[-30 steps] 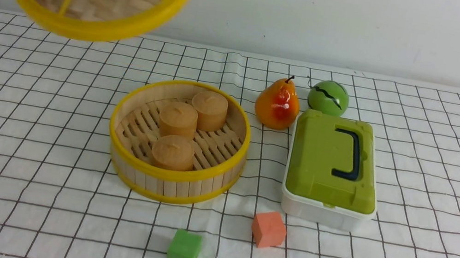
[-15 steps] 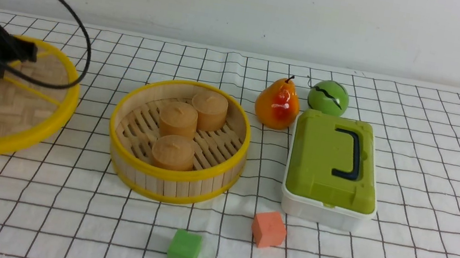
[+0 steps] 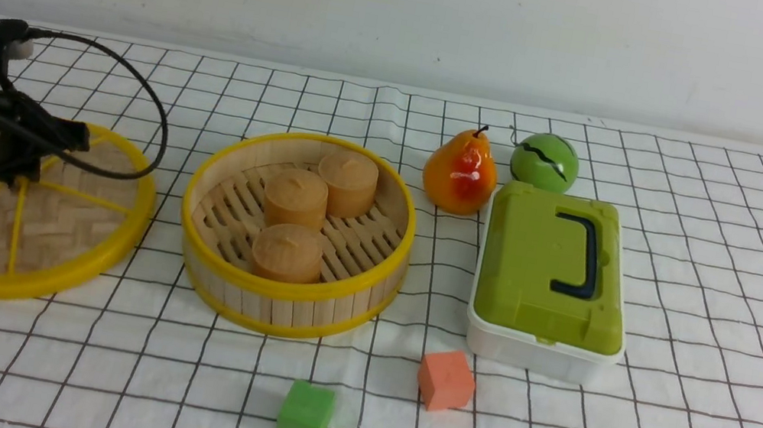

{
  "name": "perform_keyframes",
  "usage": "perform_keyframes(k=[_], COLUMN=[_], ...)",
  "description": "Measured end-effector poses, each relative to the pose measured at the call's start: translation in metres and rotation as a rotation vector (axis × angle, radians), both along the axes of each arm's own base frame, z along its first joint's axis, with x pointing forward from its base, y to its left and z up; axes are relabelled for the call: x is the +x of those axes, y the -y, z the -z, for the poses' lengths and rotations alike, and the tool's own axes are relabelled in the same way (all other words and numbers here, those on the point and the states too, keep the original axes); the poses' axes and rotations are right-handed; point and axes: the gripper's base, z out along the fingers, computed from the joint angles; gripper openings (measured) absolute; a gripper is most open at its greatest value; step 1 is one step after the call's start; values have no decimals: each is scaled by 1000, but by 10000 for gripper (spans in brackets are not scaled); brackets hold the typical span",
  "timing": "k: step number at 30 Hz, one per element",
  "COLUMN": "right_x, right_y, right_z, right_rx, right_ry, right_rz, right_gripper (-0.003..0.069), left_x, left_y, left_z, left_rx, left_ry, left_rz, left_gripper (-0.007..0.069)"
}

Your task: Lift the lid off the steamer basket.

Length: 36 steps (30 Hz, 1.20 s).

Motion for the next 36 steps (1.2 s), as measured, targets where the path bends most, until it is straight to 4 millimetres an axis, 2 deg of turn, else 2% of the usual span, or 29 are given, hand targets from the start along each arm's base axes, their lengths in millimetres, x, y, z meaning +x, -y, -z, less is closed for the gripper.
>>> perform_keyframes(k=[3,7,8,9,10,11,12,13,15,16,17,18,19,20,21,22,23,27,28,30,31,33,34,36], right_x=[0,0,0,0,0,0,0,0,0,0,0,0,0,0,0,0,0,0,0,0,0,0,0,0], right_y=[0,0,0,0,0,0,0,0,0,0,0,0,0,0,0,0,0,0,0,0,0,0,0,0], right_z=[0,0,0,0,0,0,0,0,0,0,0,0,0,0,0,0,0,0,0,0,0,0,0,0], right_rx=[0,0,0,0,0,0,0,0,0,0,0,0,0,0,0,0,0,0,0,0,0,0,0,0], right_ry=[0,0,0,0,0,0,0,0,0,0,0,0,0,0,0,0,0,0,0,0,0,0,0,0], right_rz=[0,0,0,0,0,0,0,0,0,0,0,0,0,0,0,0,0,0,0,0,0,0,0,0], right_gripper=[239,239,239,239,239,239,239,239,239,239,239,239,239,239,239,239,239,239,239,239,239,239,239,239], left_x=[-11,-38,-52,-62,-68,-94,-102,-127,-165,-179,-203,-216,-218,-232,-249,-254,-270,-307,-309,-338,-339,-357,-358,-365], left_y=[2,4,6,7,8,11,12,15,19,21,23,25,25,26,28,29,31,37,37,43,43,47,47,50], left_z=[-23,-87,-114,-132,-141,-175,-183,-205,-224,-227,-228,-229,-225,-219,-209,-205,-191,-156,-151,-132,-129,-110,-109,-90], left_rx=[-18,-11,-11,-12,-11,-11,-9,-8,-10,-11,-4,1,4,10,25,28,33,3,0,12,17,49,50,56], left_ry=[5,123,189,241,266,379,406,501,616,651,695,725,719,735,750,752,765,813,806,868,864,891,891,895], left_rz=[-16,-21,-22,-23,-23,-21,-20,-17,-13,-12,-6,-2,0,5,16,18,26,40,41,77,84,130,133,158], left_gripper=[276,269,239,217,211,153,146,89,19,-6,-13,-13,-13,-13,-13,-13,-13,-13,-13,-13,-13,-13,-13,-13])
